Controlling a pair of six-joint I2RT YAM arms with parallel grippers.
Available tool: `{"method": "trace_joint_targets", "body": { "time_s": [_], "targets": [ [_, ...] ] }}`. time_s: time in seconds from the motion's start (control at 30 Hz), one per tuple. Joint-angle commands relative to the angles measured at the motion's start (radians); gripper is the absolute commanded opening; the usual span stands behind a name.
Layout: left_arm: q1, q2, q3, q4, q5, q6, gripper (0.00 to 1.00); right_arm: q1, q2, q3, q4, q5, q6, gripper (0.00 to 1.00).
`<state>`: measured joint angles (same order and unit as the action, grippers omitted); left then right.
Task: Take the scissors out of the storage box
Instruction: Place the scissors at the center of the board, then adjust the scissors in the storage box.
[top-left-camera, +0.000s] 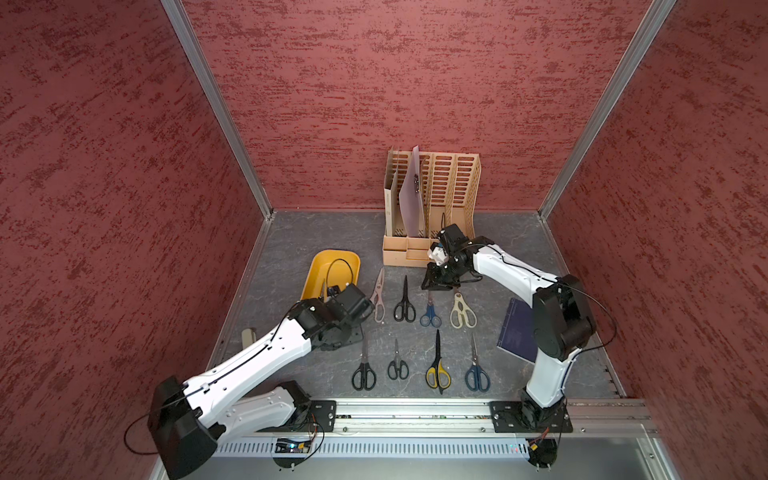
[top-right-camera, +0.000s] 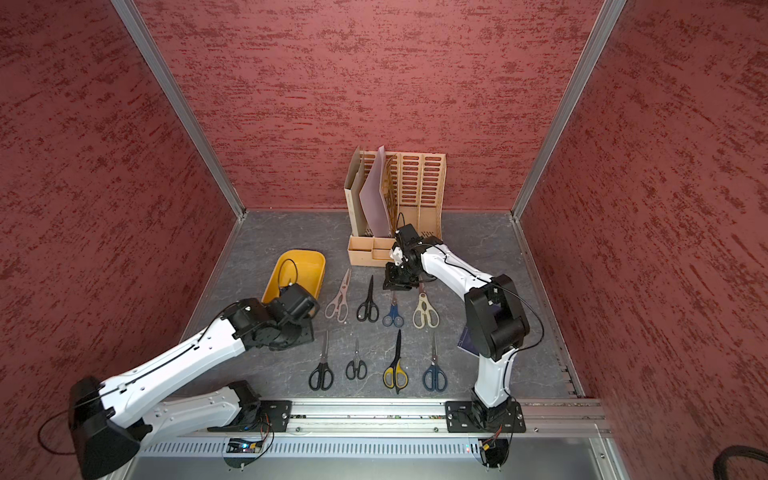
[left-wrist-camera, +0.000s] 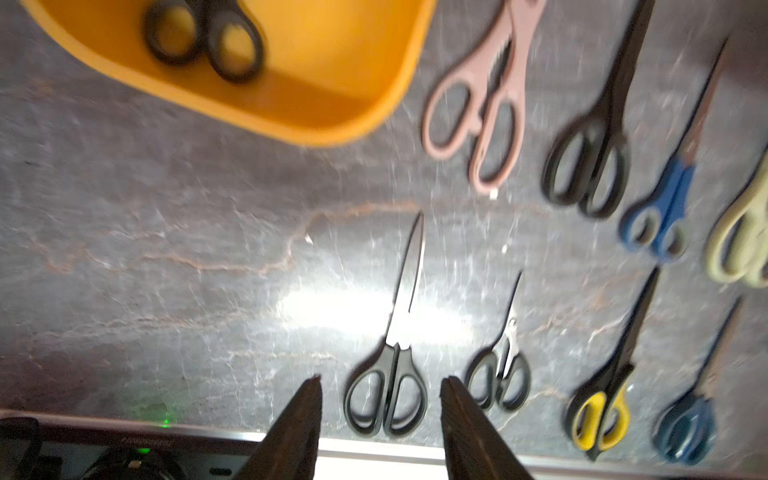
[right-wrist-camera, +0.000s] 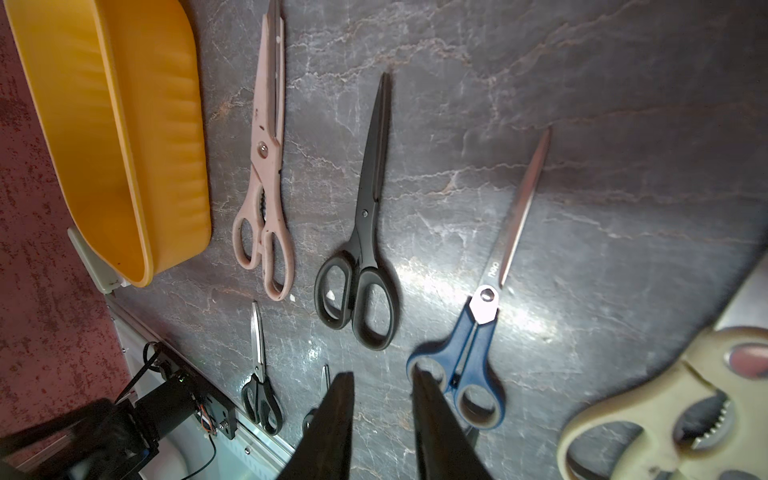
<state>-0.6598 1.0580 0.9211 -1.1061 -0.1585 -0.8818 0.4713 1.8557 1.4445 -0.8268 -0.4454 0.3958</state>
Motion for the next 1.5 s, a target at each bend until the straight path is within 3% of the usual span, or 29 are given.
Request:
{"method": "trace_joint_targets", "body": {
  "time_s": [0.0,0.1,0.3,0.67,0.83,1.47],
  "targets": [
    [0.166,0.009,0.018,-0.003,0.019,0.13,0.5,0.004,0.003,0.029,0.023,-0.008,0.004,0.29],
    [0.312,0.077,0.023,0.044,0.078,0.198,0.48,0.002,0.006,0.034,0.021,-0.005,0.003,0.29],
    [0.405,0.238,0.063,0.099,0.077,0.303,0.47,0.002,0.022,0.051,0.007,0.01,0.001,0.29],
    [0.476,0.365,0.164,0.15,0.134,0.389,0.42,-0.009,0.048,0.093,-0.015,0.033,0.005,0.29],
    [0.515,0.456,0.19,0.161,0.146,0.442,0.31,-0.01,0.077,0.131,-0.031,0.03,0.006,0.29],
    [0.557,0.752,0.263,0.215,0.135,0.561,0.3,-0.022,0.055,0.116,-0.077,0.112,0.01,0.29]
  ]
}}
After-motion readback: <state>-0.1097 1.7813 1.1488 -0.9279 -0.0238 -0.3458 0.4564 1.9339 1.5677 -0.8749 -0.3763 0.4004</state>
